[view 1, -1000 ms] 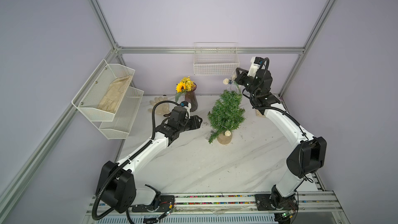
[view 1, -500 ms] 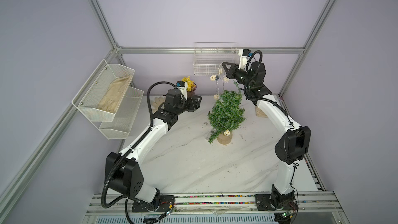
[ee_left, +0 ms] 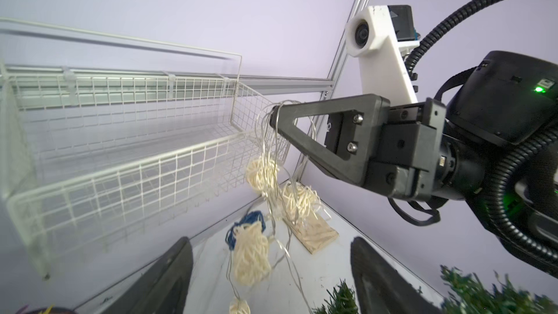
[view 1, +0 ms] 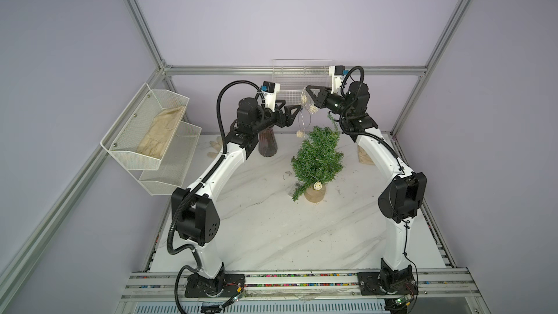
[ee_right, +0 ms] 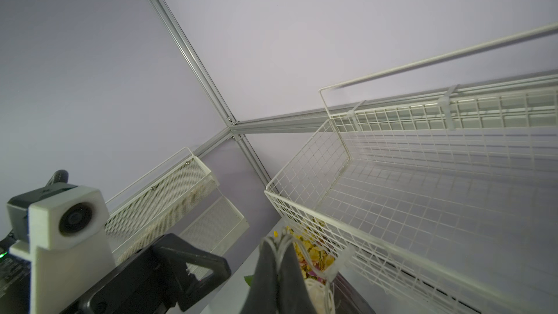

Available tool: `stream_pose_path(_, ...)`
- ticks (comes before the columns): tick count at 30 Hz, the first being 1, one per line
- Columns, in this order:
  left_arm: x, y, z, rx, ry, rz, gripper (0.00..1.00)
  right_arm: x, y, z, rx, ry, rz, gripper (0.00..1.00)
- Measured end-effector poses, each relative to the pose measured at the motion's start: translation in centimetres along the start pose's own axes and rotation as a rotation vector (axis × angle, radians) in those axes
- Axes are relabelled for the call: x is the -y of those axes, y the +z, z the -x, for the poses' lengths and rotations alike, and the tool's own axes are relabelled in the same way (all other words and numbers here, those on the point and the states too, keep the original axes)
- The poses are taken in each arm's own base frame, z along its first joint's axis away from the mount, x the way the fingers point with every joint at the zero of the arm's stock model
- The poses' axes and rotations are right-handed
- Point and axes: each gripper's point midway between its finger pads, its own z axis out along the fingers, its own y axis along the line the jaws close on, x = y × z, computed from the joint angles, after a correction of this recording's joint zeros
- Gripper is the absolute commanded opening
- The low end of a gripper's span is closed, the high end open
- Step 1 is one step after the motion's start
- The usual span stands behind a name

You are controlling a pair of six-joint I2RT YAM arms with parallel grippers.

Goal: Remove string lights from the small christmas tree
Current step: Remove the light string from the Christmas tree.

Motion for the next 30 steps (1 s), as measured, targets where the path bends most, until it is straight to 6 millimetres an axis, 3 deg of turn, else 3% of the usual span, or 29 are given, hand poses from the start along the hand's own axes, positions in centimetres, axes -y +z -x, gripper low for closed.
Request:
stream_pose_path(11,-1.4,4.7,-2.4,-0.028,-0.036,-0.125,0.84,-0.2,0.3,-1.3,-0.048,0.028,0.043,0.00)
stream_pose_path(20,-1.2,5.6,-2.2,0.002,-0.095,-0.173,0.84,-0.4,0.3,-1.7,-0.057,0.052,0.069,0.00)
stream_pose_path(26,-1.5,6.5,-2.5,0.016,-0.136,-0.202,0.73,-0.2,0.2,-2.0,-0.056,0.066,0.079,0.00)
stream_pose_path(30,-1.6,6.8,-3.0,0.013,-0.166,-0.207,0.72,0.1,0.2,-2.3,-0.062,0.078,0.078,0.00)
